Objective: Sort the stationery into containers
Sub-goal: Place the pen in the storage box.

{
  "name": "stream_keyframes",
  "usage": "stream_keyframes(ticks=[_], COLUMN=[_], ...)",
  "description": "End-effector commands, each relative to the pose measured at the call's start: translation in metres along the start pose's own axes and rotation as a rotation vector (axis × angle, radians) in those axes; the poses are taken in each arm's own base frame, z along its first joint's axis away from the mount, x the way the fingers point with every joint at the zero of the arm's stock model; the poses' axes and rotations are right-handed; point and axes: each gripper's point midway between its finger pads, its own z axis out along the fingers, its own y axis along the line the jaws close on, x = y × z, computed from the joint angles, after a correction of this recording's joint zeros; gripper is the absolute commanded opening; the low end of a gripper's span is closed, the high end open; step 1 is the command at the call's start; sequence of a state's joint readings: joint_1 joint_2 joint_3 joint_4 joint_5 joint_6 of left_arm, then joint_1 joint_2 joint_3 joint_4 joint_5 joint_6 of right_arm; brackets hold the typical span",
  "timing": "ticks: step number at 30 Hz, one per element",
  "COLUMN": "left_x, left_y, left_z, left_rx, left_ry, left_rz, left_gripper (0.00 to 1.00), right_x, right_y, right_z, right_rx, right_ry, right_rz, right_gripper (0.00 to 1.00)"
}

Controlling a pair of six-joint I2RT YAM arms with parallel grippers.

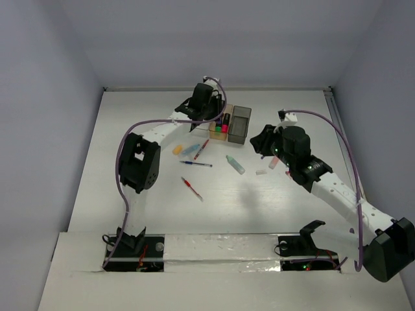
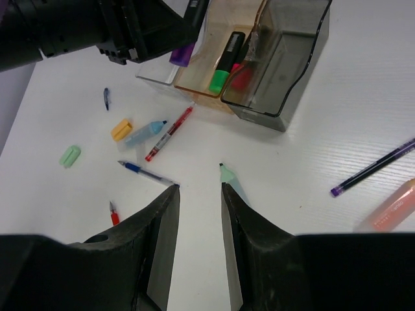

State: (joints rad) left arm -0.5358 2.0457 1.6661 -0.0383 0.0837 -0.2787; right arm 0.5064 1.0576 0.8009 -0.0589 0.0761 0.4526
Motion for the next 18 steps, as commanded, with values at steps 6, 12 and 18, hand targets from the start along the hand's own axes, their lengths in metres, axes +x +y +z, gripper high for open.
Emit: stream_keyframes(ticks=[6,12,18], left_x=[-0.019,-0.01,-0.015], left_y=[-0.01,-0.007,-0.004], left_z=[0.005,0.009,0.005], left_rx=[0.02,-0.004,-0.028], left_ry=[-0.008,0.008,-0.005], left_rz=[0.039,0.054,0.055], left_gripper=[0.0,0.17,0.3], right_x=[0.004,0.004,0.003], right_y=[-0.002,-0.005,-0.007], right_z=[-0.001,-0.001,0.0], right_rx=[0.014,0.032,0.047], right_ry=[0.003,0.009,0.017], right_rz=[-0.012,-0.019,-0.024], right_gripper=[0.38,0.38,0.38])
